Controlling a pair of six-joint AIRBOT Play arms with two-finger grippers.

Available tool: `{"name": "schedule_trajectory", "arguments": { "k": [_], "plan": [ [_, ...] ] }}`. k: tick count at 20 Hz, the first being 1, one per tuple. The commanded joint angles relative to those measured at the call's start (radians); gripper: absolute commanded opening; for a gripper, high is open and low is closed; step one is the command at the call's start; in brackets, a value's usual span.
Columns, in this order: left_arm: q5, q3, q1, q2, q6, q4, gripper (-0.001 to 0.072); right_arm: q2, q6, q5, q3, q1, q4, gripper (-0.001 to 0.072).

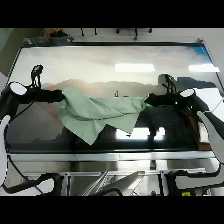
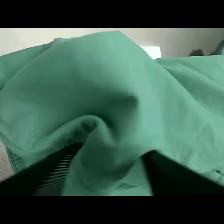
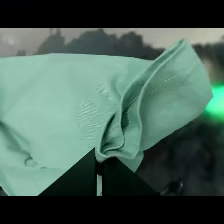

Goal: Fold the shirts.

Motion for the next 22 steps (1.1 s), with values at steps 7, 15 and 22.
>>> {"name": "schedule_trajectory", "arguments": {
  "k": [7, 15, 22],
  "plan": [
    [-0.390, 0.092, 0.187, 0.036, -0.161, 0.012, 0.0701, 0.076, -0.004, 0.031, 0.036, -0.152, -0.056, 0.0552],
    [0.031, -0.649, 0.112, 0.329, -0.163, -0.122, 0.0701, 0.062, -0.004, 0.187, 0.035, -0.235, -0.129, 0.0551],
    [0.245, -0.626, -0.039, 0.143, -0.161, -0.176, 0.0617, -0.007, -0.004, 0.199, 0.035, -0.235, -0.129, 0.0552]
  ]
}}
